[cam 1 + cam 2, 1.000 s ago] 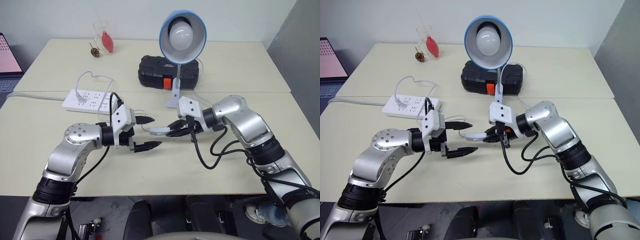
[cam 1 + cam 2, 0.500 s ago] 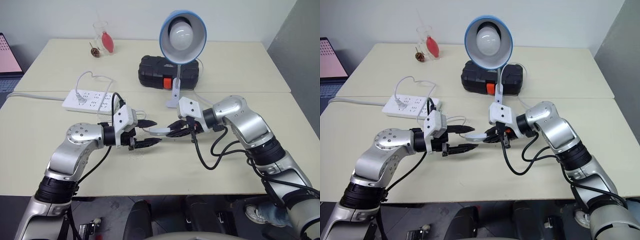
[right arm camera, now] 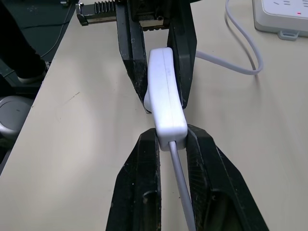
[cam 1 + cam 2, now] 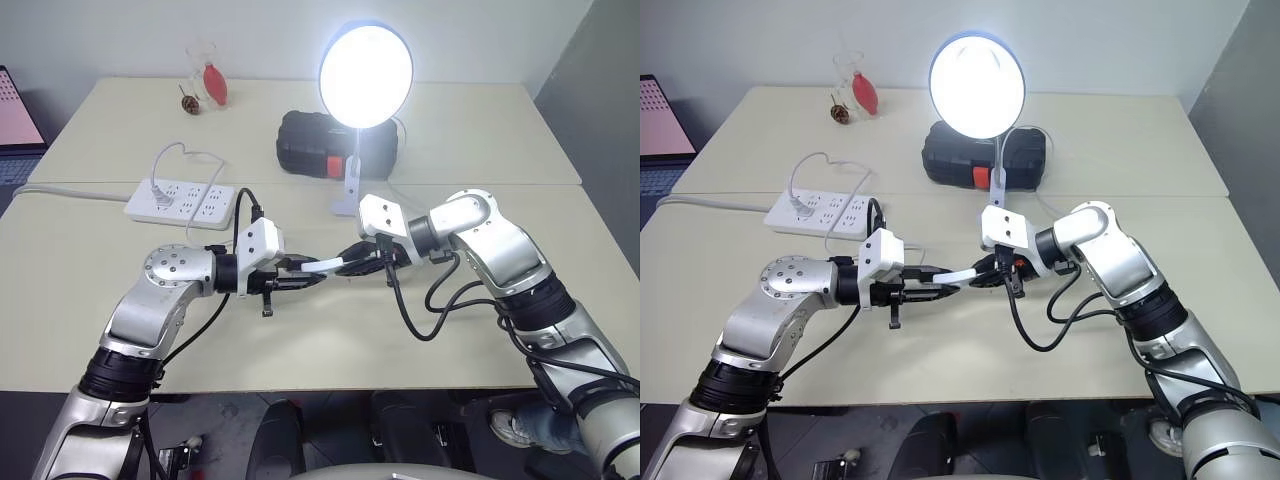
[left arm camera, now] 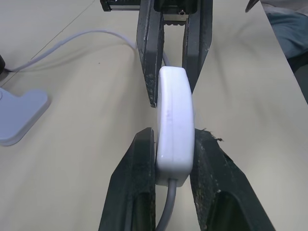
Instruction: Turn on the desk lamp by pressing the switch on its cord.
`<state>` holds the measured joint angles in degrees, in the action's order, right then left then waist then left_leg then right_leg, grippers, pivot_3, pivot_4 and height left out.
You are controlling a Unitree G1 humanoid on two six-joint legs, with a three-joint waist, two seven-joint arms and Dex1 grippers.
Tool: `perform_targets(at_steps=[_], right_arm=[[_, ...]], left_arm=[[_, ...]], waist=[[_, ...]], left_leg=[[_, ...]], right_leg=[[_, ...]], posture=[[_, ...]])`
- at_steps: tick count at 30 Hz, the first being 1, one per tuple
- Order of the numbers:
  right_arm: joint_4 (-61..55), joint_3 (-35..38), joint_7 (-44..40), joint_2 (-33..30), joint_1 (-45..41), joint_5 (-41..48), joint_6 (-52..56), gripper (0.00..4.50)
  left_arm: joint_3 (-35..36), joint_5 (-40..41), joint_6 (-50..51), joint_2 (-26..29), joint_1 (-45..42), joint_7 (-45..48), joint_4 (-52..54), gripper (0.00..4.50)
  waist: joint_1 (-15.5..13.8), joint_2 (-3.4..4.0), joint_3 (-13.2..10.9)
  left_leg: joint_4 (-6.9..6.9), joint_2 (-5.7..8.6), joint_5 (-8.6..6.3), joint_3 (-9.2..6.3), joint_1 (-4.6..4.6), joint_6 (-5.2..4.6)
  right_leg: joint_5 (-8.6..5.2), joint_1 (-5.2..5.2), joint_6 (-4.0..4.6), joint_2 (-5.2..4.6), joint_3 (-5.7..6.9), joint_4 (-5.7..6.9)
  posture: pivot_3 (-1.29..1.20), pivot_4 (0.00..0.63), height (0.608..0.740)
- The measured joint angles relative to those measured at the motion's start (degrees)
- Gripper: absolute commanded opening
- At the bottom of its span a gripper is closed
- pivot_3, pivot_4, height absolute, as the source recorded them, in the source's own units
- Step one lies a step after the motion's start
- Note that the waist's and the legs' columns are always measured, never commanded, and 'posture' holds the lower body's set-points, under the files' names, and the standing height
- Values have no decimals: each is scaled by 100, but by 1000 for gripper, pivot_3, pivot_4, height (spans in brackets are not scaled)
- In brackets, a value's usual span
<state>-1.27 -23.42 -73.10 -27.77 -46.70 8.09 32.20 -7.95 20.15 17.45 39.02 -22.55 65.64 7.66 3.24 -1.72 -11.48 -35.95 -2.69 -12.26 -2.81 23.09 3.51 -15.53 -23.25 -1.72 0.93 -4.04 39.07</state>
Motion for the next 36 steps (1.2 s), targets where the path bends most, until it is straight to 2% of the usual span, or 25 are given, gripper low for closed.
perform_targets(at_steps=[9,11,12,26,30,36], right_arm=[[0,0,-20,-26,0,-8,-35,364],[0,1,-23,-27,-1,-8,-40,364],[0,1,-25,-16,0,-1,-41,364],[214,-56,-23,86,0,-31,-434,364],[616,-154,-33,114,-37,-199,-884,364],[2122,-208,243,367,-181,-610,-2052,364]], left_arm=[[-1,-20,-88,-70,-10,4,-77,585],[-1,-25,-144,-75,-9,13,-97,1286],[9,-44,-178,-86,-10,-12,-124,1354],[112,-386,-763,215,197,19,-126,4398],[281,-382,-790,405,463,5,112,4500],[802,-289,-733,748,1042,-83,660,4500]], waist=[[0,0,0],[0,0,0],[0,0,0],[1,0,0],[8,-1,0],[10,0,0]], left_leg=[[0,0,0,0,0,0],[0,0,0,0,0,0],[0,0,0,0,0,0],[1,0,0,0,1,0],[1,-2,0,1,-1,0],[2,-2,0,3,-2,0]], right_leg=[[0,0,0,0,0,0],[0,0,0,0,0,0],[0,0,0,0,0,0],[0,-1,0,0,0,0],[0,-1,0,0,-1,-2],[-1,-2,1,0,-2,-1]], posture=[[0,150,740],[0,150,740],[0,150,740],[0,150,740],[0,150,740],[0,150,740]])
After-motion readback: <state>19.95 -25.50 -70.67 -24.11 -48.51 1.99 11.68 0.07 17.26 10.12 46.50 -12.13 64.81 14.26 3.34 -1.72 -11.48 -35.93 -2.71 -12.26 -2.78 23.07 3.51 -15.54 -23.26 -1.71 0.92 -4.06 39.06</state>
